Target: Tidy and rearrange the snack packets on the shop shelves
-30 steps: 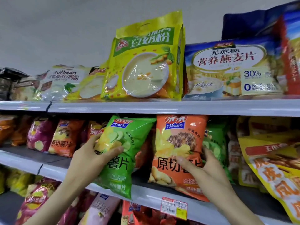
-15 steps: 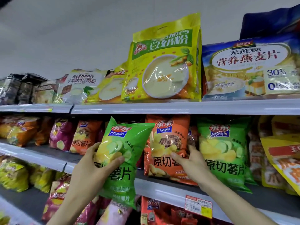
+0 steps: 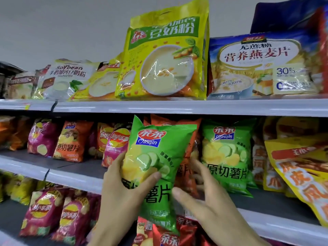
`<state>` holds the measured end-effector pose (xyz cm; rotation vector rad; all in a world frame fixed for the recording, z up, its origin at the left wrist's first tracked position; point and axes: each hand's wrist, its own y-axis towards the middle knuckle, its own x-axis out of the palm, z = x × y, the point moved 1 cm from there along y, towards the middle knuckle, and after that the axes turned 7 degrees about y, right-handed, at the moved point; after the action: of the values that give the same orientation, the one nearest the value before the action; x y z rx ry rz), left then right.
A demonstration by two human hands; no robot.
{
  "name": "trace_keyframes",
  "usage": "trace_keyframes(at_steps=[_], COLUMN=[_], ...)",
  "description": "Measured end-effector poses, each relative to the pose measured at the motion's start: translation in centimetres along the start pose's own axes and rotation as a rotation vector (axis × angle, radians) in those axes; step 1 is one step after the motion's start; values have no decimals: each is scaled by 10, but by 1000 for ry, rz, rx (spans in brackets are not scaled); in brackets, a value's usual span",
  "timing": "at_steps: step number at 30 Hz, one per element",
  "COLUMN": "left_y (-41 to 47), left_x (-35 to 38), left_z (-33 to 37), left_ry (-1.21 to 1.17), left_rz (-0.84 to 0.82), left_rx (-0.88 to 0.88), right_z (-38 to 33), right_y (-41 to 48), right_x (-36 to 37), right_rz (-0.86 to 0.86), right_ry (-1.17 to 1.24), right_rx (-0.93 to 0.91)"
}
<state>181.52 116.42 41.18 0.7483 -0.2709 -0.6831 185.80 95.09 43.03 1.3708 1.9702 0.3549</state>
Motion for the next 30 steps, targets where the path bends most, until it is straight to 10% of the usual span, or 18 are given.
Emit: trace_keyframes(at_steps=[4, 14, 30], left_y=[-11, -44, -29], left_x=[37, 74, 135], left_z=[14, 34, -10], left_ry=[65, 58, 183], left_rz=[-20, -416, -408], left_rx=[44, 335, 318], right_z=[-2, 34, 70], right_y=[-13, -2, 7], right_x=[5, -76, -105], right_rz=[-108, 240, 386], right_ry=[38, 249, -141], right_rx=[64, 89, -39])
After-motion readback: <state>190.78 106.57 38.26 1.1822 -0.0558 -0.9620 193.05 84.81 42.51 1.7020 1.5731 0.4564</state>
